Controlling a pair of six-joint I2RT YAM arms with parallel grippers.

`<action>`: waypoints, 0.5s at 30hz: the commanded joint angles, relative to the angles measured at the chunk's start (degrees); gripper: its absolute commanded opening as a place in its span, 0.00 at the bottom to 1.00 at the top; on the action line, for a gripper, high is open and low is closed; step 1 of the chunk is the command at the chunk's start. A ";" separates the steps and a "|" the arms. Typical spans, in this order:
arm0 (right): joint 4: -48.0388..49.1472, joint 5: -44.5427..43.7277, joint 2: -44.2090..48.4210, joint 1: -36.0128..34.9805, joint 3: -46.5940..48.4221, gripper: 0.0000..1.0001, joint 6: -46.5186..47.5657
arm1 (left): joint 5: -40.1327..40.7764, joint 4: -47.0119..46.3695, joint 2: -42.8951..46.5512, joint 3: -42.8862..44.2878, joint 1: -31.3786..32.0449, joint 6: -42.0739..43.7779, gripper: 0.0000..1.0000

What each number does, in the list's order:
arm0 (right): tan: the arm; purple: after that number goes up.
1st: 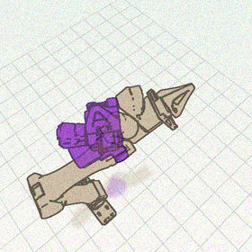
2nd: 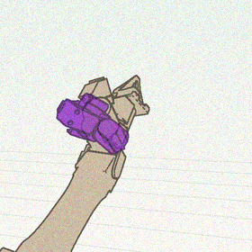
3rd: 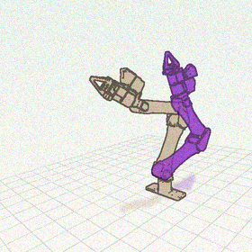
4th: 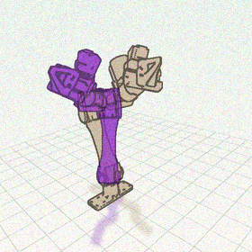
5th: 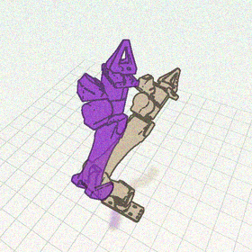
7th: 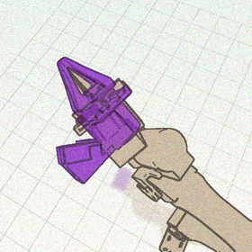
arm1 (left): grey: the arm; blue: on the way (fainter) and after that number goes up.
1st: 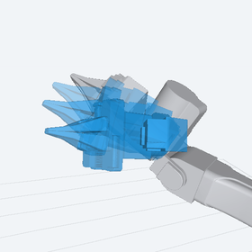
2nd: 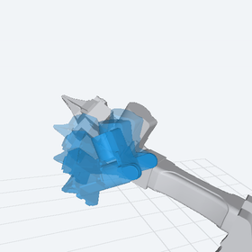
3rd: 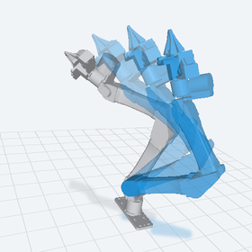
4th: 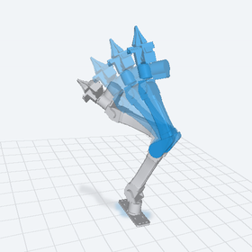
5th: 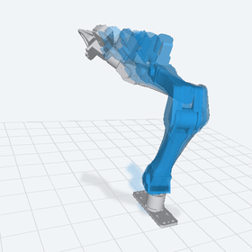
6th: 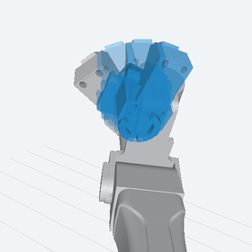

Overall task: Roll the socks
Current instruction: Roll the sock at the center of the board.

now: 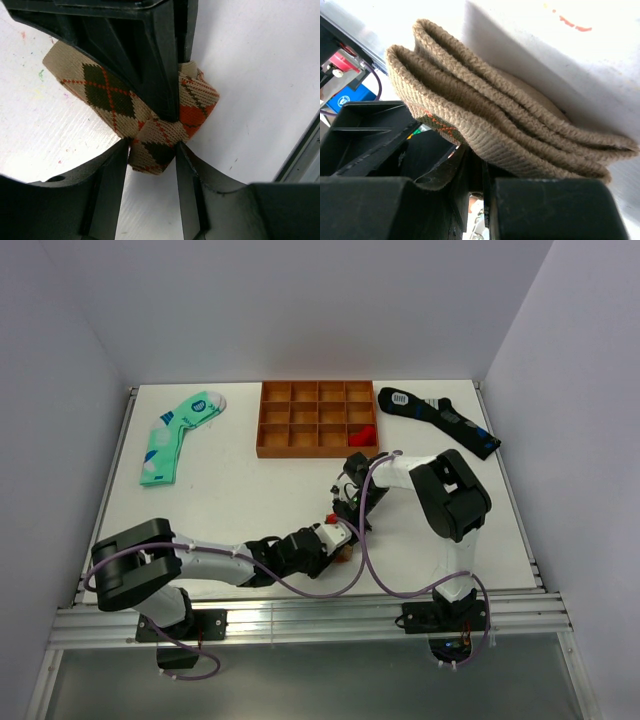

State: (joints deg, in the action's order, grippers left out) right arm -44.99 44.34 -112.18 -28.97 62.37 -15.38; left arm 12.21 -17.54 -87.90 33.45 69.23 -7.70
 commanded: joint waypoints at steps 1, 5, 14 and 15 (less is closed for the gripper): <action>3.86 -13.84 -3.75 1.11 -1.81 0.04 0.70 | 3.00 -2.50 -1.66 1.44 -0.06 2.69 0.47; 3.86 -13.75 -3.57 1.11 -1.90 0.04 0.70 | 3.26 -3.20 -1.93 1.61 -0.06 3.13 0.43; 5.44 -15.07 -0.94 0.67 -3.12 0.07 -0.27 | -2.80 1.71 -5.79 5.74 -0.41 2.70 0.08; 6.49 -15.50 -0.67 0.58 -3.48 0.10 -0.70 | -3.41 3.90 -6.92 6.44 -0.41 2.69 0.04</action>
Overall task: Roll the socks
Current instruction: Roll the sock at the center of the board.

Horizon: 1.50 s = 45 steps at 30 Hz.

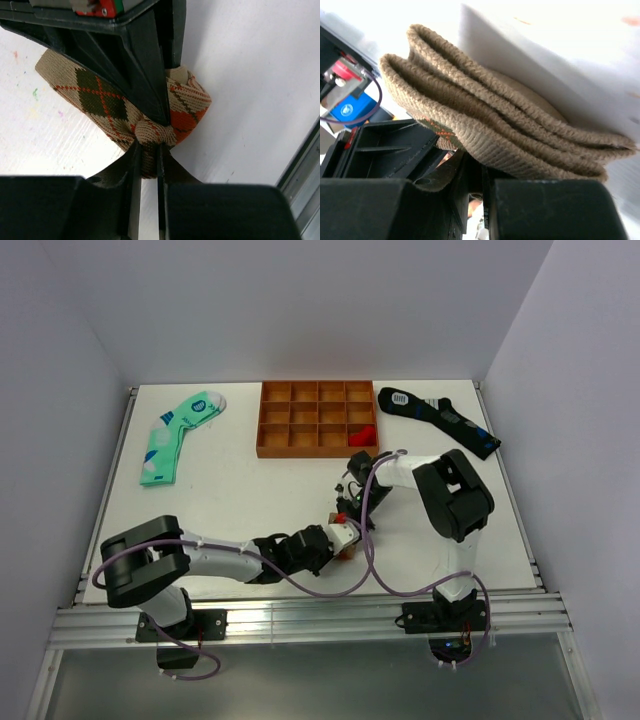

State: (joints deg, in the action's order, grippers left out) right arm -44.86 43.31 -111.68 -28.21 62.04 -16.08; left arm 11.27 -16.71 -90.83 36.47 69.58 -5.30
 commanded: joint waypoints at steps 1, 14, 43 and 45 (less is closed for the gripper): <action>7.06 -14.92 -0.74 -0.27 -3.50 0.12 -0.27 | -2.91 3.87 -4.62 4.57 -0.76 0.20 0.02; 27.26 -13.34 9.45 -0.80 -13.52 0.31 -5.81 | -16.18 16.53 -8.57 11.08 -4.01 -4.54 0.00; 51.09 -25.55 31.78 2.01 -29.96 0.47 -18.90 | -41.22 20.23 -10.95 11.96 -12.71 -16.14 0.00; 52.24 -25.82 32.40 2.28 -31.01 0.47 -19.34 | -42.64 19.87 -11.04 11.61 -13.86 -16.93 0.00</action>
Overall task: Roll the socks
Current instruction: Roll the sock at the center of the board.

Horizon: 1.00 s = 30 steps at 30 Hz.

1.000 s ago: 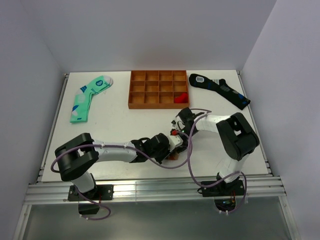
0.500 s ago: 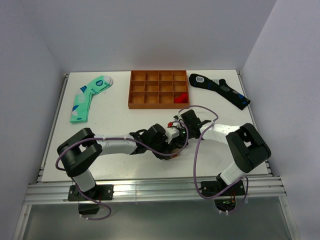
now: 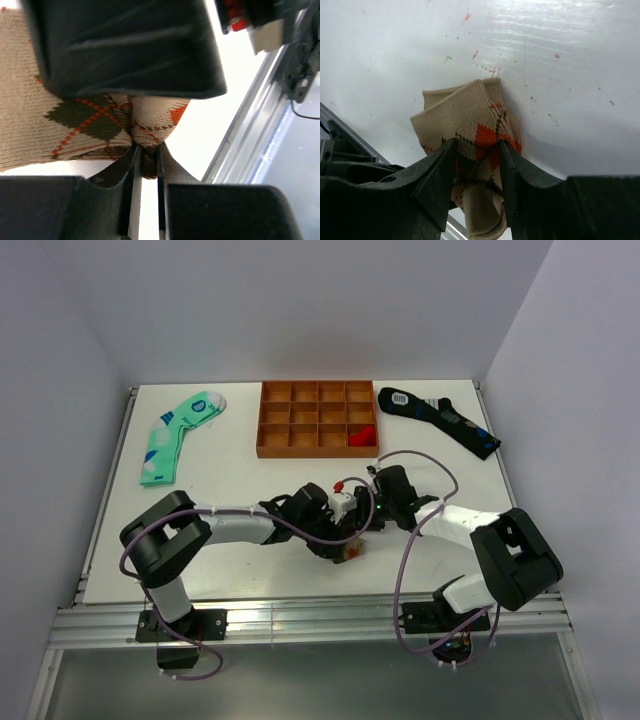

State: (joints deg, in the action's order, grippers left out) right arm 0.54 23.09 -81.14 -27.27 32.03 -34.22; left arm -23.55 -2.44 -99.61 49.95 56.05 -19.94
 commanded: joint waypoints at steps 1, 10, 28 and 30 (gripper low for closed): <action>7.54 -5.34 2.21 1.43 -1.53 0.47 -1.72 | -8.52 5.69 -2.43 -1.79 -0.68 -2.47 0.00; 22.39 -0.34 7.23 2.65 -8.47 0.52 -4.54 | -11.17 8.24 -3.13 -0.21 -2.17 -4.05 0.00; 36.99 -9.28 27.96 4.15 -27.89 0.54 -15.16 | -13.72 12.89 -5.50 3.22 -3.49 -5.90 0.00; 36.03 -10.87 32.88 4.24 -30.09 0.54 -16.31 | -14.15 13.68 -5.59 3.75 -3.76 -5.90 0.00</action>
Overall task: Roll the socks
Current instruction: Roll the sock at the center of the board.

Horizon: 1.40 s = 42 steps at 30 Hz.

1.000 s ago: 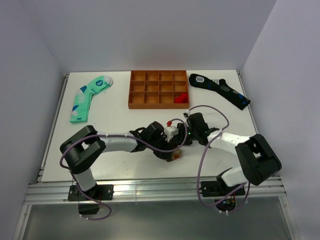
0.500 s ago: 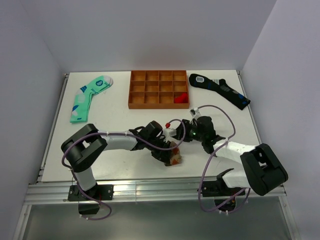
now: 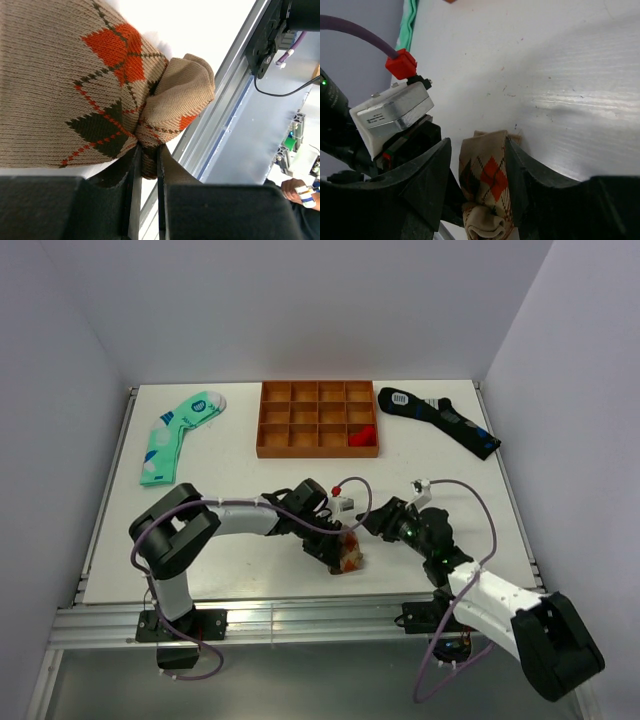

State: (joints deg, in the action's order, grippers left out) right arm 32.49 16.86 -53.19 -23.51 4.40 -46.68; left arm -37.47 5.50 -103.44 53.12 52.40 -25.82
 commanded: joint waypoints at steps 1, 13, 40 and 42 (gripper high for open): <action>1.98 -5.08 6.50 0.48 -2.64 0.55 -4.21 | -0.41 6.19 -1.94 0.75 -0.28 0.07 0.00; -12.62 1.94 20.23 -0.13 -1.59 0.50 0.26 | -0.84 16.11 -6.51 8.83 -3.71 3.06 0.00; -22.45 -39.17 8.45 -41.43 2.45 0.47 -0.96 | -1.46 25.97 -12.23 16.39 -5.03 9.83 0.00; -23.78 -41.90 8.37 -43.99 2.71 0.47 -2.10 | -1.81 26.06 -12.23 16.66 -5.20 9.83 0.00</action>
State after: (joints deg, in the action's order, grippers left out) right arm 13.89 -18.00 -44.45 -64.55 5.02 -47.07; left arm -43.83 28.80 -113.71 68.97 48.07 -18.68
